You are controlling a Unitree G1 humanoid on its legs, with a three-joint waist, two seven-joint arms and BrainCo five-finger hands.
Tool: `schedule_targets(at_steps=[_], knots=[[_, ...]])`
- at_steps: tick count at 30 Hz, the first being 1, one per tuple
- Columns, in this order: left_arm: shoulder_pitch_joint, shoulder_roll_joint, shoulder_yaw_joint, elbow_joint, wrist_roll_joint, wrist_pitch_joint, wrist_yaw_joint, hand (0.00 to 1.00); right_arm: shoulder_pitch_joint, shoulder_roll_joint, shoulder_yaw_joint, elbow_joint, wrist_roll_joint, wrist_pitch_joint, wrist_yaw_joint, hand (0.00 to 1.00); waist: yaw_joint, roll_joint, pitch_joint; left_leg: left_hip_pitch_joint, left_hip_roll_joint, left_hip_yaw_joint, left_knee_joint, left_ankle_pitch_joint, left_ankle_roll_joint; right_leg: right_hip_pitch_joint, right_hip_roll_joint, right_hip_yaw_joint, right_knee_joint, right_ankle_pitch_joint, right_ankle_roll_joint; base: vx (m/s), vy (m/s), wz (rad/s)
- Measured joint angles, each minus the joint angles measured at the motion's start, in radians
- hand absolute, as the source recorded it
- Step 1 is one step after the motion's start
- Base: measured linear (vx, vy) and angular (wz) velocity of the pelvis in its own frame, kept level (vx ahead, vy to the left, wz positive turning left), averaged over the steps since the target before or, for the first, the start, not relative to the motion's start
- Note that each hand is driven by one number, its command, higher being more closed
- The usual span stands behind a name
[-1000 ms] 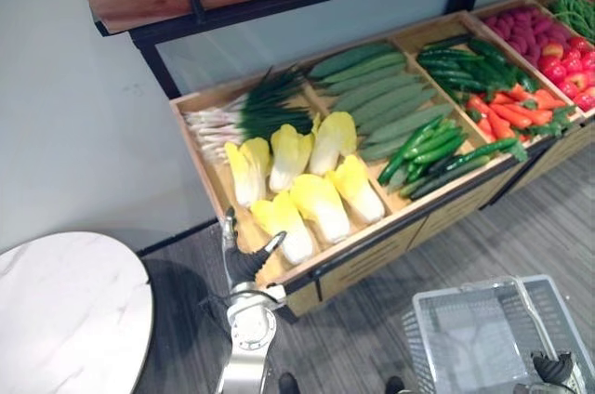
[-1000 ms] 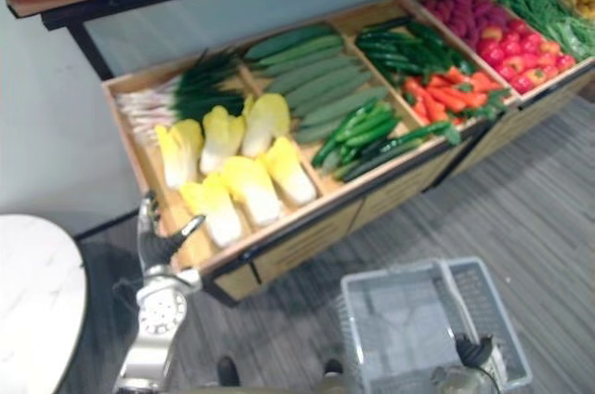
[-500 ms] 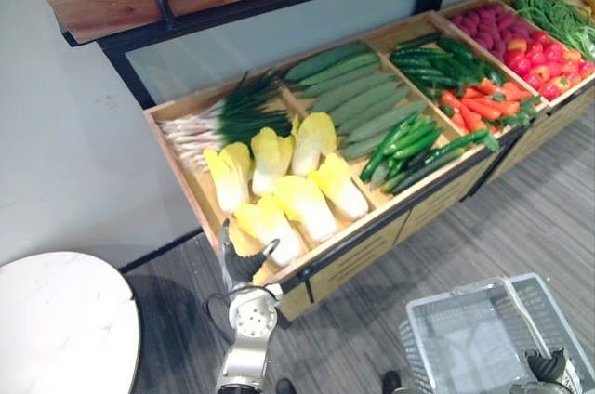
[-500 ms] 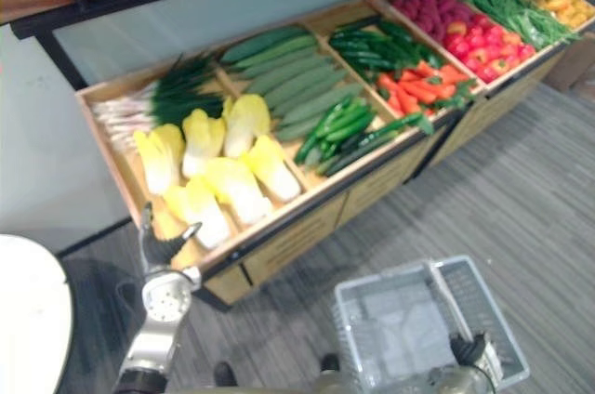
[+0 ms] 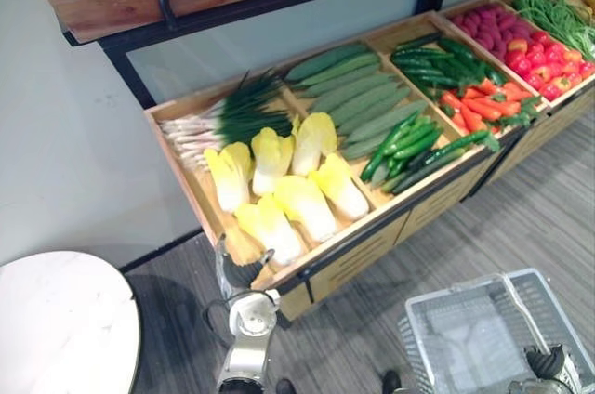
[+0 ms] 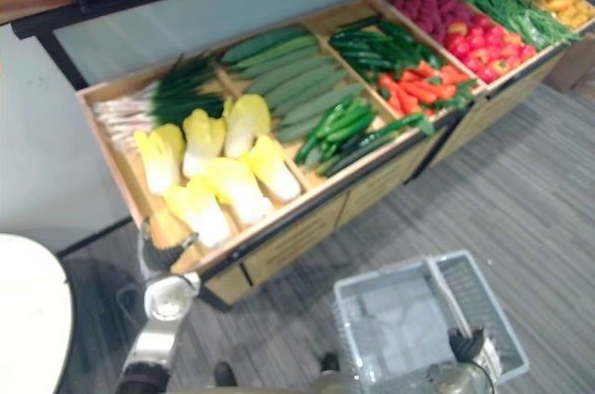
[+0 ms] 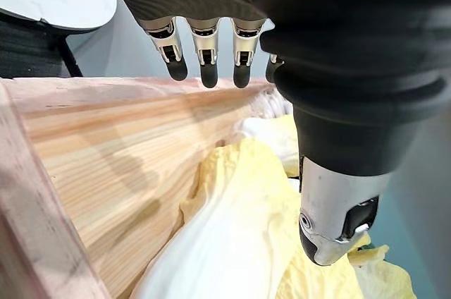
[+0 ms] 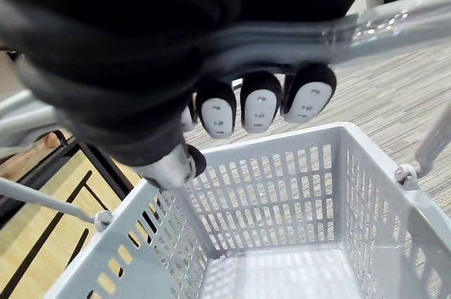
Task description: Pick vegetable in the basket
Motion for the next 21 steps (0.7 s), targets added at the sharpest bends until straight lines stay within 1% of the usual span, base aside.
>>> schedule_targets(at_steps=[7,13,16,18,21], knots=[[-0.021,0.000,-0.001,0.037,0.000,0.023,0.016,0.00,-0.002,0.000,0.012,0.000,0.000,0.000,-0.003,1.00,0.000,-0.004,-0.004,0.000,0.002,0.013,0.000,0.000,0.000,0.004,0.004,0.011,-0.025,0.017,-0.004,0.00,0.001,-0.05],[-0.054,-0.004,-0.013,0.079,0.000,0.024,0.023,0.00,0.002,0.000,0.041,-0.001,0.000,0.000,-0.005,1.00,-0.002,-0.004,-0.004,0.000,0.002,0.023,0.000,0.000,0.000,-0.002,0.006,0.024,-0.031,0.023,-0.003,0.00,0.000,-0.06],[-0.060,-0.007,-0.020,0.080,-0.001,0.024,0.023,0.00,0.002,0.000,0.042,-0.001,0.000,0.000,-0.007,1.00,-0.010,-0.005,-0.004,0.000,0.002,0.023,0.000,0.000,0.000,-0.002,0.006,0.024,-0.031,0.023,-0.003,0.00,0.000,0.00],[-0.065,-0.007,-0.023,0.088,-0.003,0.024,0.023,0.00,-0.003,0.000,0.045,-0.001,0.000,0.000,-0.012,1.00,-0.022,-0.005,-0.004,0.000,0.002,0.024,0.000,0.000,0.000,-0.003,0.006,0.025,-0.032,0.023,-0.003,0.00,0.000,0.00],[-0.083,-0.007,-0.036,0.116,-0.009,0.024,0.023,0.00,-0.001,0.001,0.051,-0.001,0.001,0.000,-0.025,1.00,-0.023,-0.005,-0.004,0.000,0.003,0.025,0.000,0.000,-0.001,-0.004,0.007,0.026,-0.032,0.023,-0.003,0.00,0.000,0.00]])
